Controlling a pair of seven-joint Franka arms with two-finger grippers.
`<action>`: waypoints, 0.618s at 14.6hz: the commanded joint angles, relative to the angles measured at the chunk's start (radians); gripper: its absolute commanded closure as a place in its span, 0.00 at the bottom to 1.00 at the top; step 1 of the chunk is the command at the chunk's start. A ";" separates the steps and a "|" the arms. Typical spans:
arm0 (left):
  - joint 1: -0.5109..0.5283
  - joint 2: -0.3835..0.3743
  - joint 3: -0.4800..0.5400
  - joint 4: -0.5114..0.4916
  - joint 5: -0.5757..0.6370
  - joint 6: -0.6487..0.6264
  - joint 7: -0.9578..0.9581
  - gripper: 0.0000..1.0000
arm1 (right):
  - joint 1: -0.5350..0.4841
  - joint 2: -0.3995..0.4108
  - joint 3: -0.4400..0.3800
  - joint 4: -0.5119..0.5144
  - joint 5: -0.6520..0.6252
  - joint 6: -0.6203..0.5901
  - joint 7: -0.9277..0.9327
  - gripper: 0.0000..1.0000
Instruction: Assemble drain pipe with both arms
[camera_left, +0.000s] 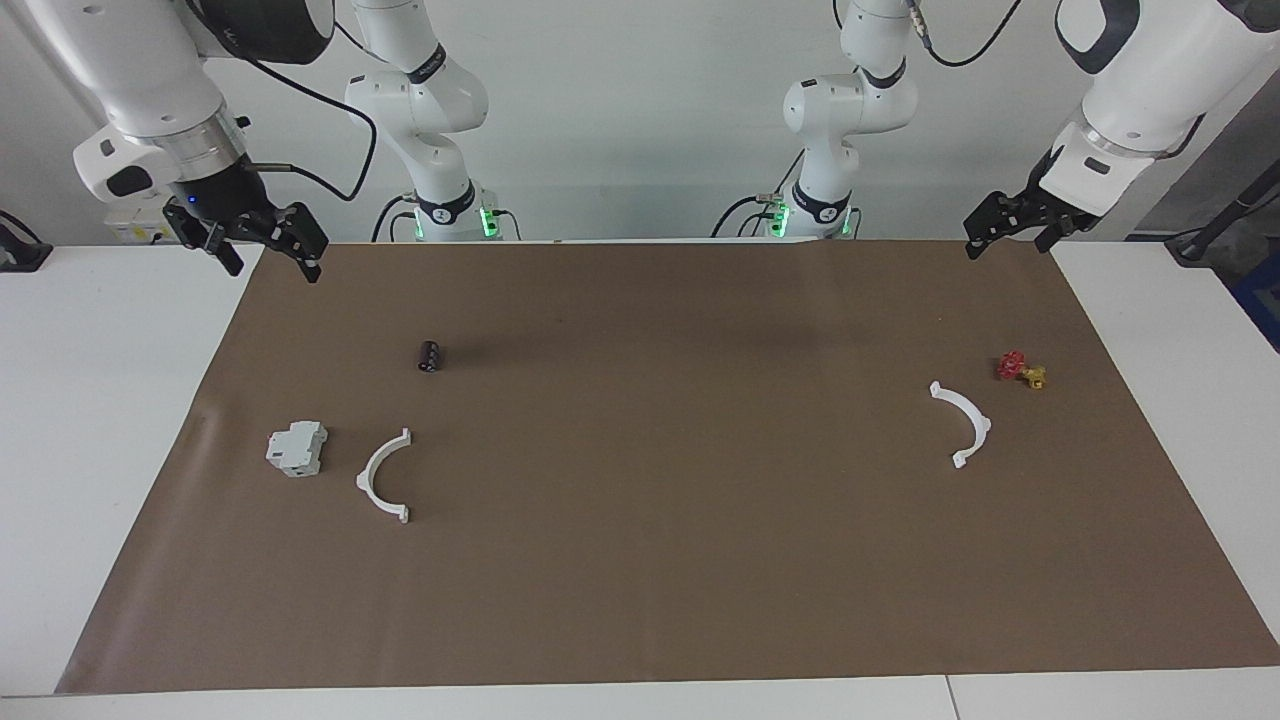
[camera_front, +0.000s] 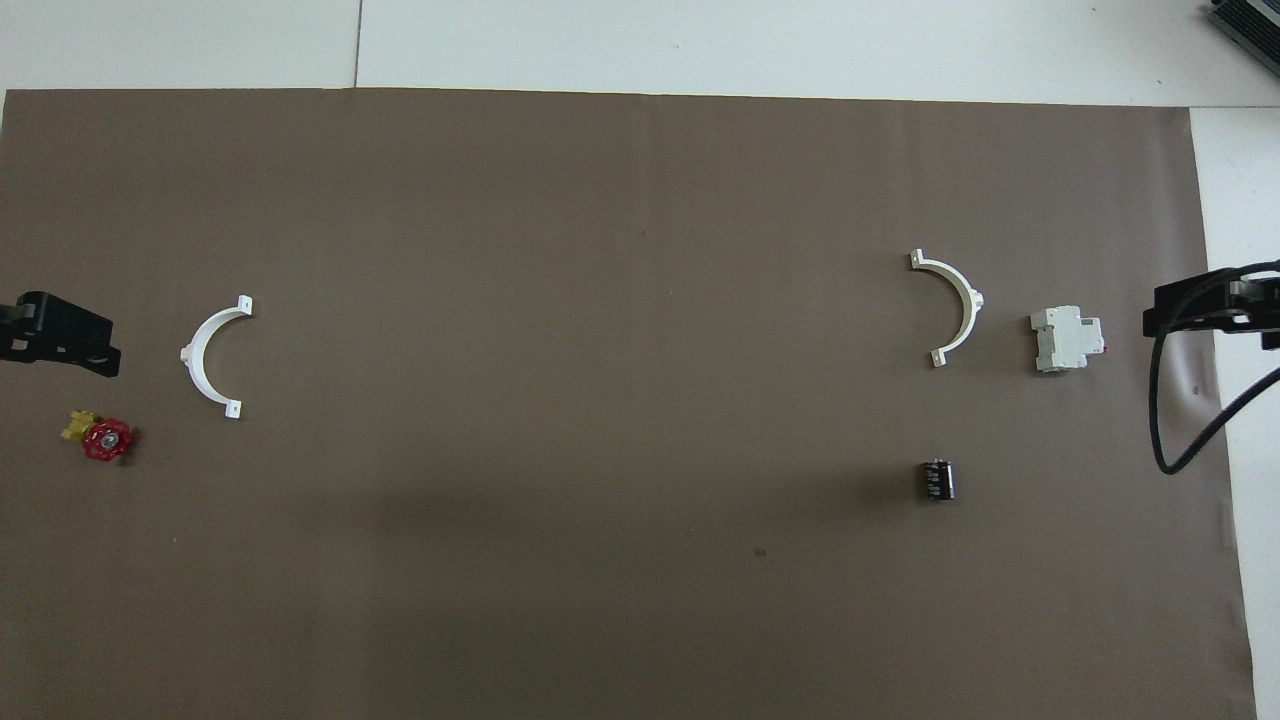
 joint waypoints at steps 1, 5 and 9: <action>0.009 -0.027 -0.008 -0.033 0.017 0.047 0.015 0.00 | -0.012 -0.010 0.008 -0.001 0.020 -0.010 -0.012 0.00; 0.011 -0.027 -0.008 -0.038 0.017 0.073 0.015 0.00 | -0.012 -0.055 0.009 -0.105 0.018 0.060 -0.025 0.00; 0.011 -0.032 -0.007 -0.049 0.017 0.075 0.015 0.00 | -0.012 0.060 0.009 -0.178 0.020 0.324 -0.163 0.00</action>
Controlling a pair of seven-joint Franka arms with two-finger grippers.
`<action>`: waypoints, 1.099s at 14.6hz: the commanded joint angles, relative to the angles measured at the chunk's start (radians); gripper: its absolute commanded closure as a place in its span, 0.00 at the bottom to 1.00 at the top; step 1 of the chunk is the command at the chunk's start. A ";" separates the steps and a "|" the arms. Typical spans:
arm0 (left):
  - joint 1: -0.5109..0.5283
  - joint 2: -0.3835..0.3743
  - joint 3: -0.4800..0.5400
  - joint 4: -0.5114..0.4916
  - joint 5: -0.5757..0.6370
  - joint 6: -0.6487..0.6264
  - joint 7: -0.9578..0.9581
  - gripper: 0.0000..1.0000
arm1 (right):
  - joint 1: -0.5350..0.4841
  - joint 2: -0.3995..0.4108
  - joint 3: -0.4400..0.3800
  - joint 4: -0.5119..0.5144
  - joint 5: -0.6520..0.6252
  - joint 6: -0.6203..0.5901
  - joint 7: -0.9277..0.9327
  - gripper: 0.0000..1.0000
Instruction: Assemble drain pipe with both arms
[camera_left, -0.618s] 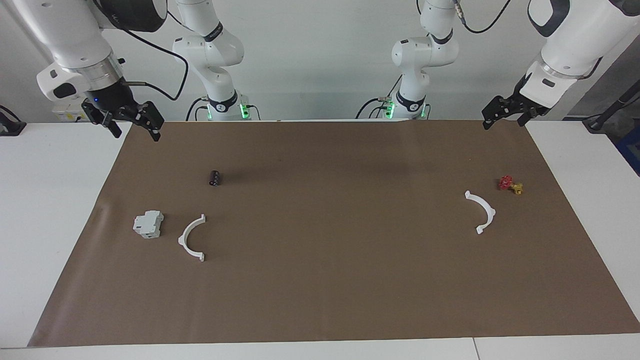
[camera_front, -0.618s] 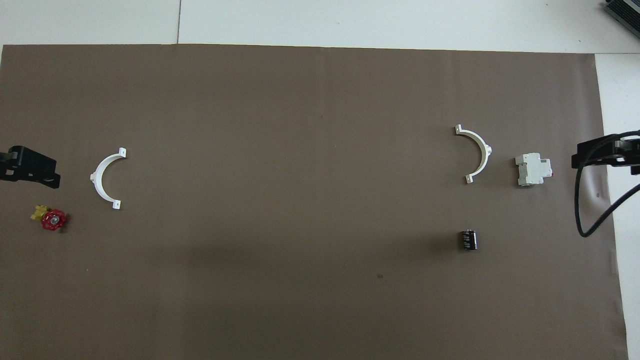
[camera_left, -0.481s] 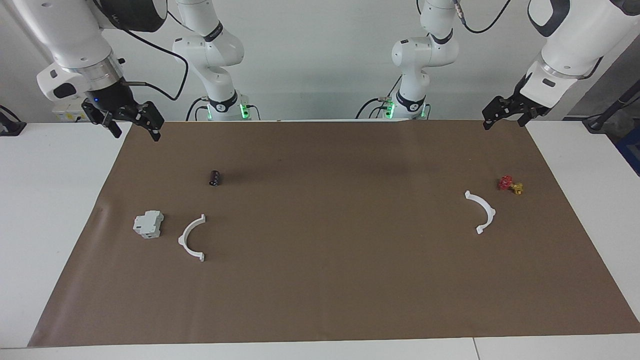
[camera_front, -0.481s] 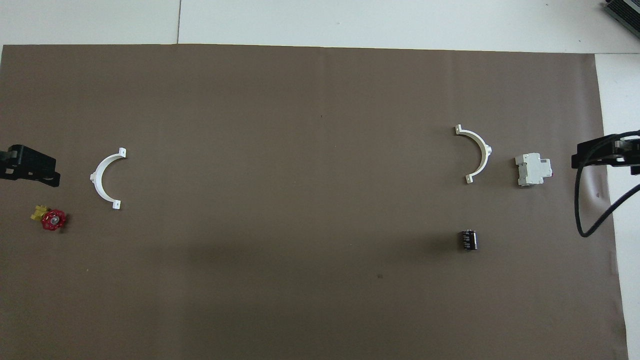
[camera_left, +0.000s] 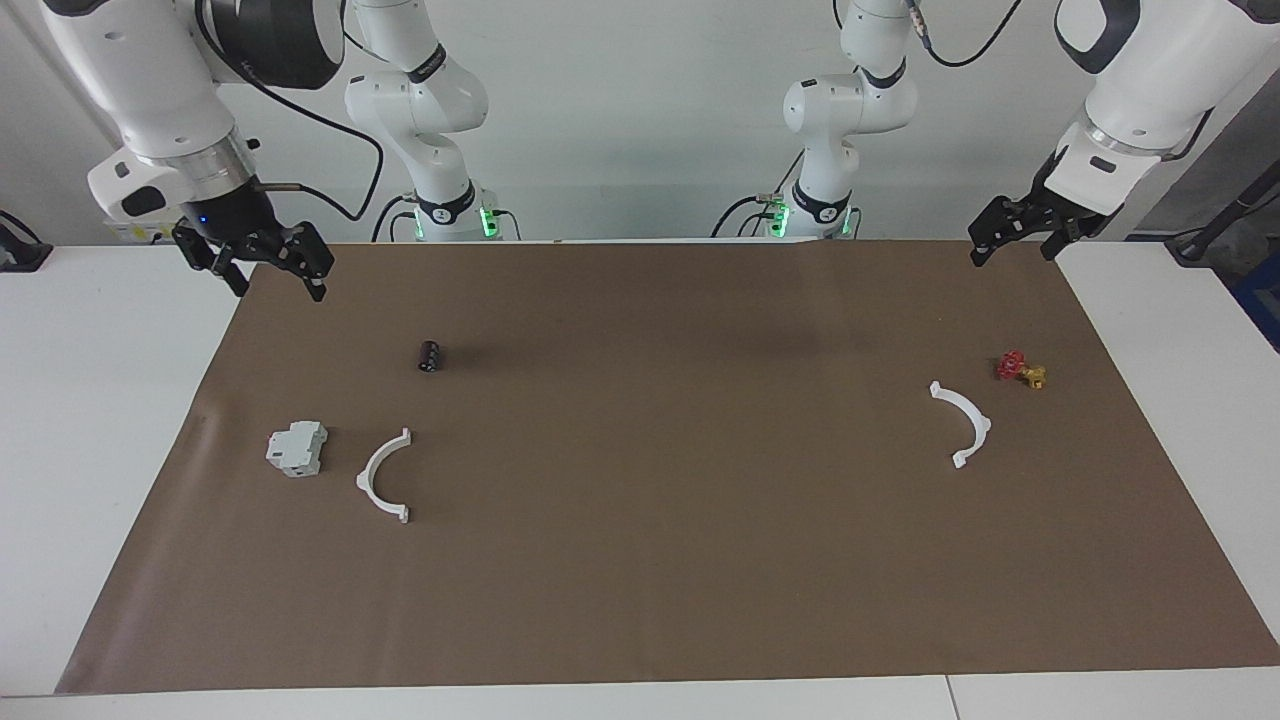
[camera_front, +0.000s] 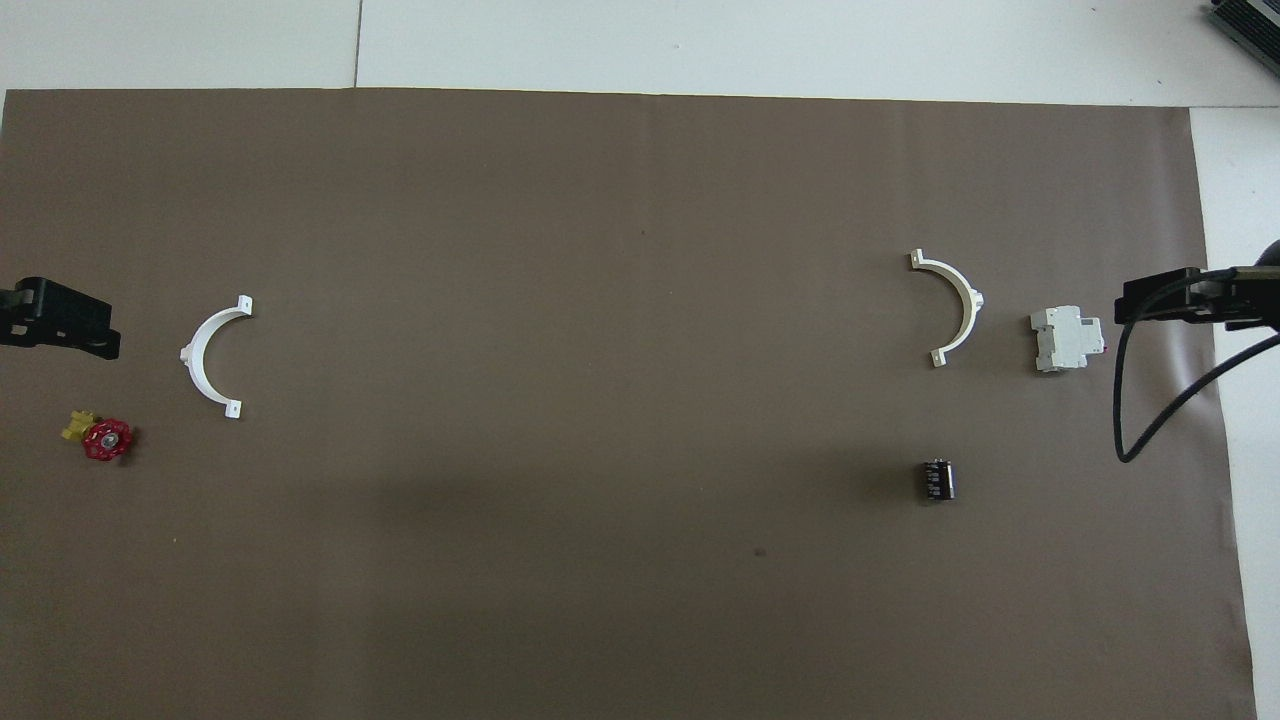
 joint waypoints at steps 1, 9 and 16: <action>0.010 -0.034 -0.007 -0.044 0.017 0.025 0.014 0.00 | -0.011 0.130 0.008 -0.039 0.021 0.188 -0.110 0.00; 0.012 -0.034 -0.007 -0.042 0.017 0.027 0.016 0.00 | 0.001 0.417 0.011 -0.132 0.131 0.602 -0.356 0.00; 0.018 -0.034 -0.007 -0.044 0.017 0.025 0.016 0.00 | -0.013 0.462 0.011 -0.140 0.142 0.630 -0.448 0.47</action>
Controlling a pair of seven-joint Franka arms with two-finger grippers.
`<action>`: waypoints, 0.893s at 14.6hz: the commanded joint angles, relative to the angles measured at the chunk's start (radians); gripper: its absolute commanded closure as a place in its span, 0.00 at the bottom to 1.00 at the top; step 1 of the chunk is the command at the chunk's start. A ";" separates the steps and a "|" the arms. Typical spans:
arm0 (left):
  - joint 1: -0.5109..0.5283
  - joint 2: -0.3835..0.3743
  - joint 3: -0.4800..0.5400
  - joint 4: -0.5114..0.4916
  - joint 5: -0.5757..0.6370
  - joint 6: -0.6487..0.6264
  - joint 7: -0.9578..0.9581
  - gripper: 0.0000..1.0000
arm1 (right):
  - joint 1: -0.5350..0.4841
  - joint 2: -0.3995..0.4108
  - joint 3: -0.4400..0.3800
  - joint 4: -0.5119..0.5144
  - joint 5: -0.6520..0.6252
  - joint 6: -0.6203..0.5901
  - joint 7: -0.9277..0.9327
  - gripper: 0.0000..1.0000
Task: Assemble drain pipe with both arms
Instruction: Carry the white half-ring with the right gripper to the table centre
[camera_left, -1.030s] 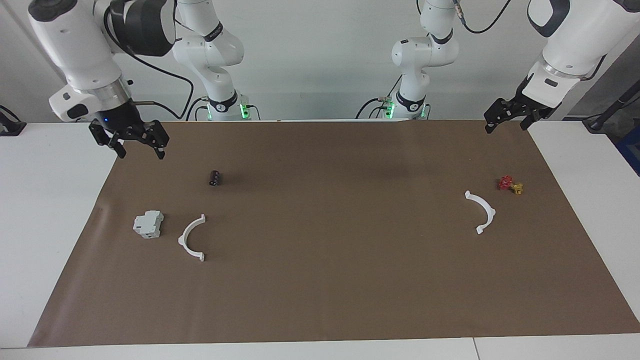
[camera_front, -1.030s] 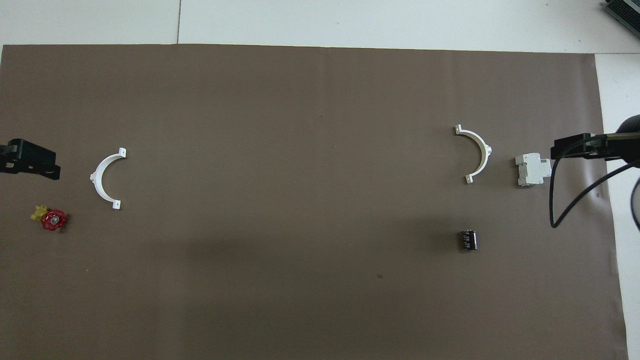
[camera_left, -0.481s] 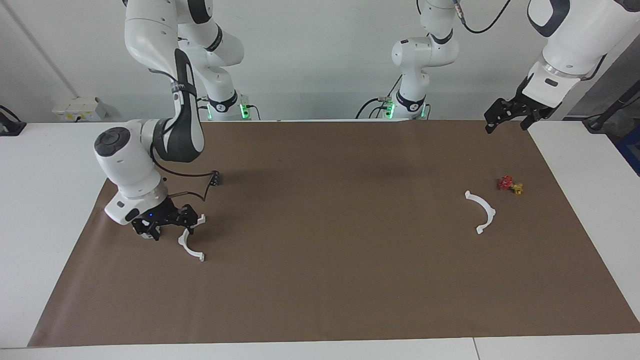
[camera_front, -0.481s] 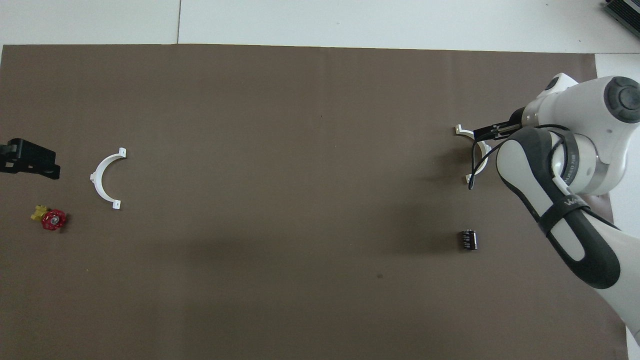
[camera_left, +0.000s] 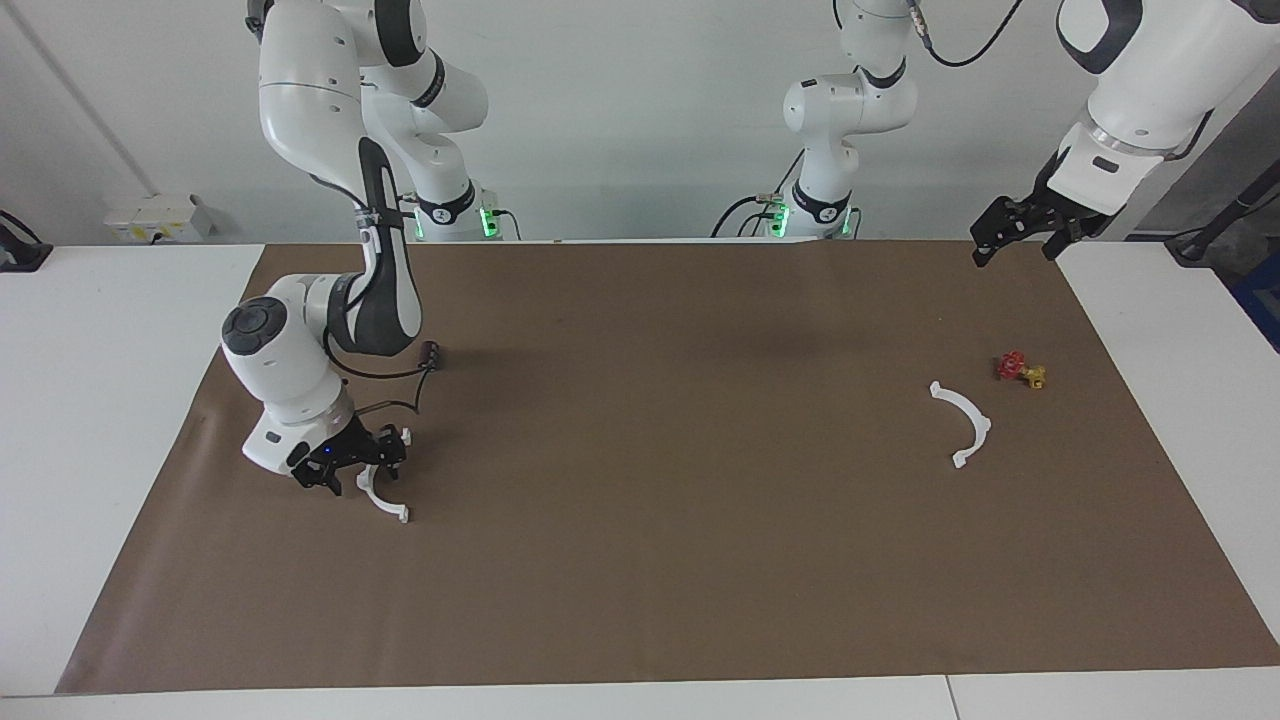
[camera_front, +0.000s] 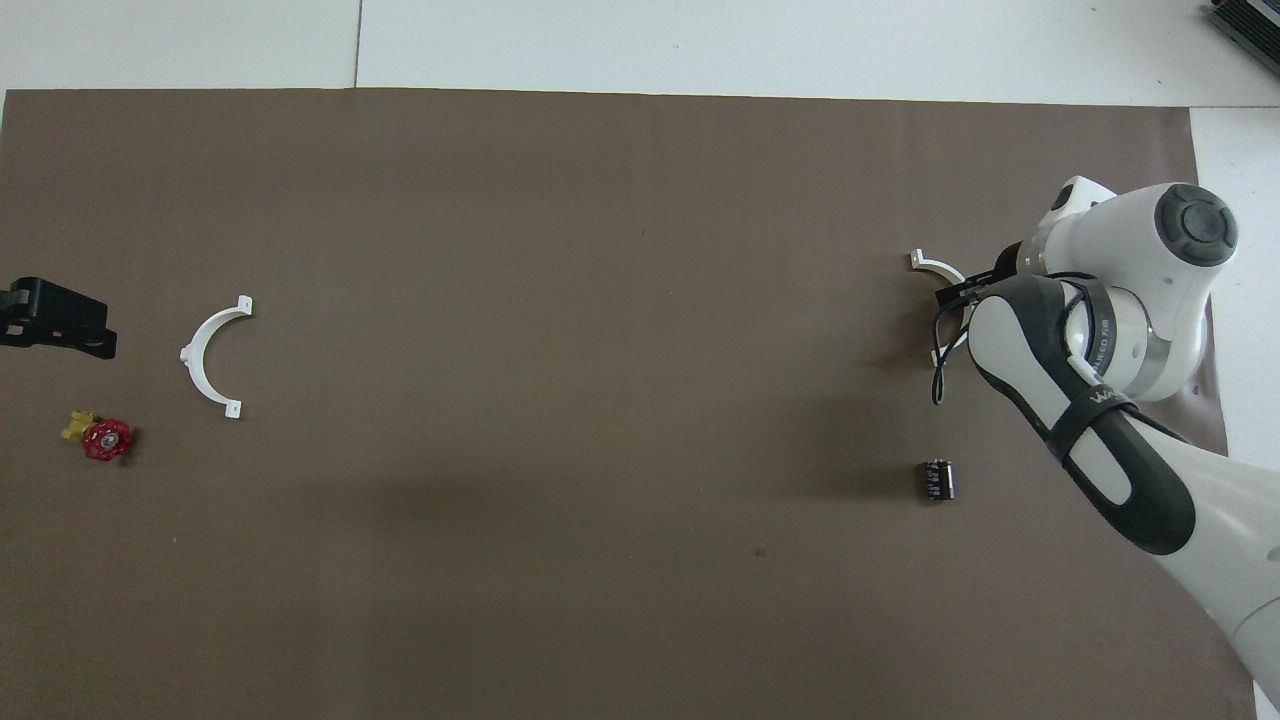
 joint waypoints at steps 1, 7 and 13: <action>0.016 -0.031 -0.009 -0.042 0.017 0.022 0.016 0.00 | -0.014 0.015 0.003 -0.016 0.028 0.055 -0.079 0.65; 0.016 -0.031 -0.011 -0.042 0.017 0.023 0.014 0.00 | 0.000 -0.002 0.003 0.068 0.028 -0.089 -0.025 1.00; 0.016 -0.031 -0.009 -0.042 0.017 0.022 0.013 0.00 | 0.216 0.001 0.010 0.165 0.007 -0.172 0.409 1.00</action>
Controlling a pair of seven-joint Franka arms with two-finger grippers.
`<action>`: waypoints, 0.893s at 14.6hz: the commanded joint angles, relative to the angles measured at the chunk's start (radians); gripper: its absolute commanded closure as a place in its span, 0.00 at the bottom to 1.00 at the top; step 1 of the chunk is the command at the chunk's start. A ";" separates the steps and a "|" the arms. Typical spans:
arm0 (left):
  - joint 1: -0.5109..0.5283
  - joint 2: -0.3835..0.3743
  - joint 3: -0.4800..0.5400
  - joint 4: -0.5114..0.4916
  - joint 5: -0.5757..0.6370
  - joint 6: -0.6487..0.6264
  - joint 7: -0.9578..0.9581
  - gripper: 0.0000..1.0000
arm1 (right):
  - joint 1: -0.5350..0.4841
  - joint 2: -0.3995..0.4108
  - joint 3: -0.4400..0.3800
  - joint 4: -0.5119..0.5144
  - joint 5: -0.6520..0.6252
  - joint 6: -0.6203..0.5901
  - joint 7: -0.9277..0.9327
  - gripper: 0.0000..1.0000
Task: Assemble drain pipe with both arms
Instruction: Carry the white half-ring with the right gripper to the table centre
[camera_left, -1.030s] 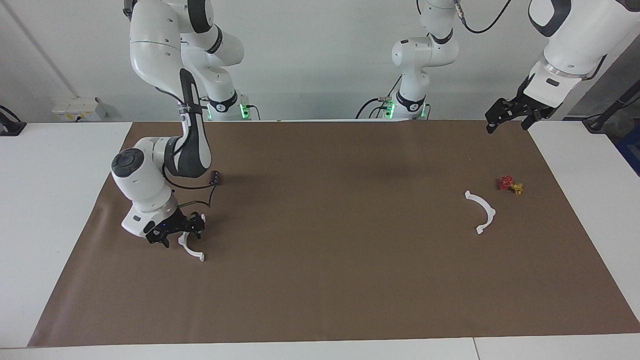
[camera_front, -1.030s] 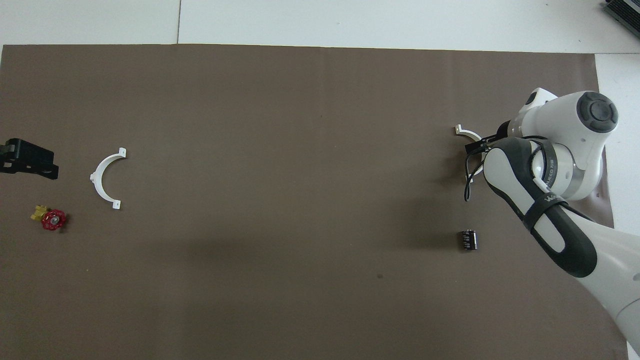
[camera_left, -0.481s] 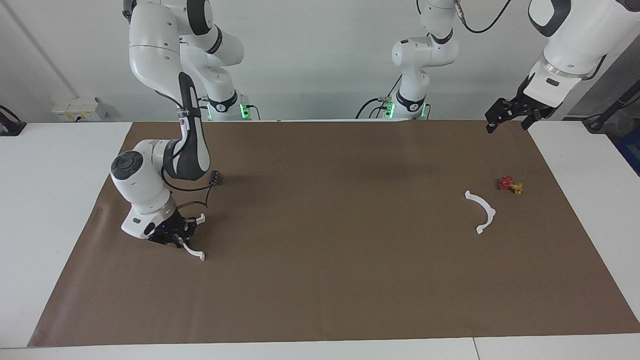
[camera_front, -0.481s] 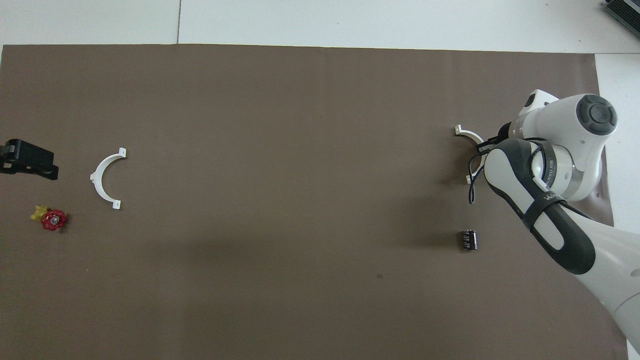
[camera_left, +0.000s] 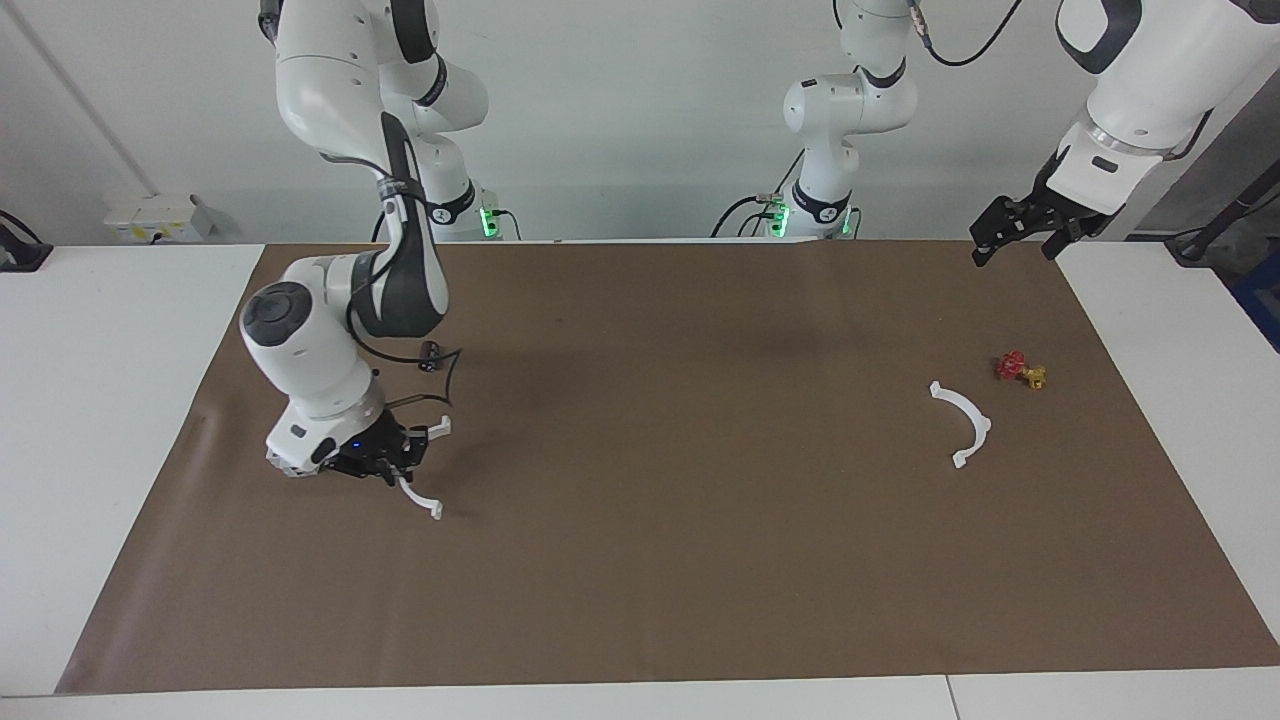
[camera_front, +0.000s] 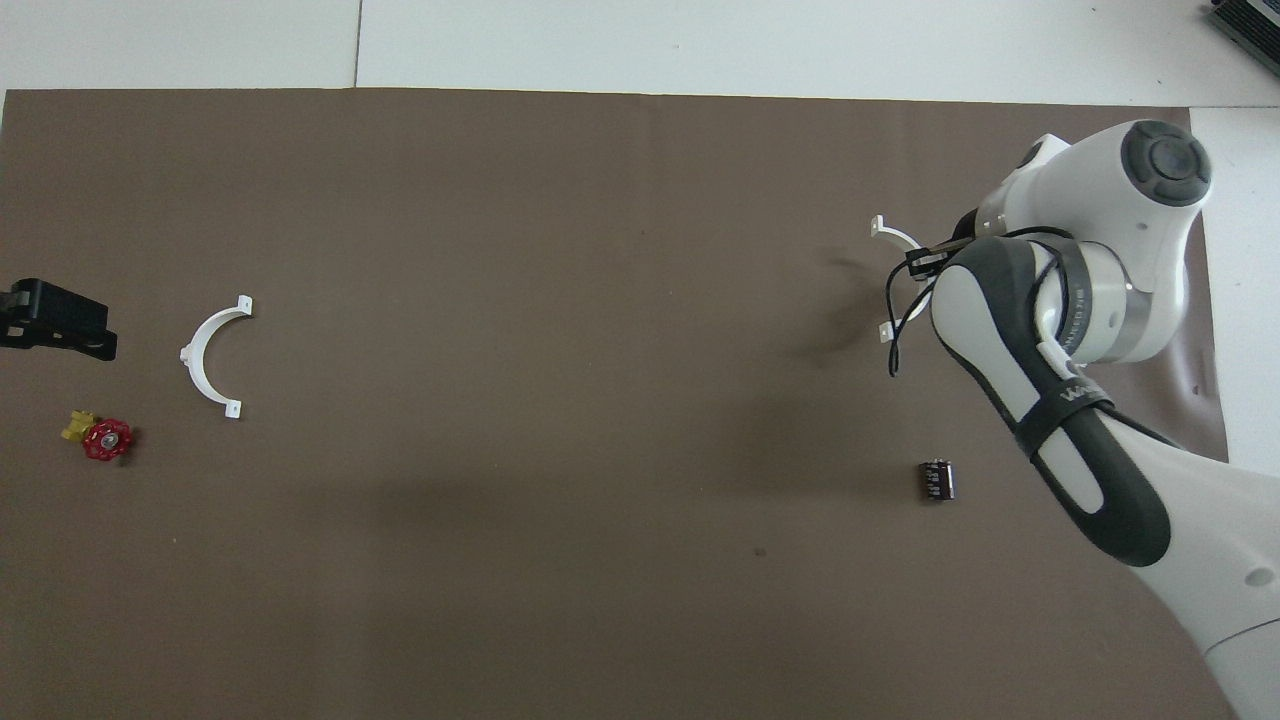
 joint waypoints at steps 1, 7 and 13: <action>0.016 -0.028 -0.011 -0.035 0.017 0.021 0.012 0.00 | 0.129 0.012 -0.003 0.004 0.003 0.036 0.182 1.00; 0.014 -0.028 -0.011 -0.035 0.017 0.019 0.012 0.00 | 0.337 0.093 -0.001 0.052 -0.048 0.079 0.334 1.00; 0.014 -0.028 -0.011 -0.035 0.017 0.018 0.012 0.00 | 0.430 0.111 -0.001 0.052 -0.071 0.087 0.518 1.00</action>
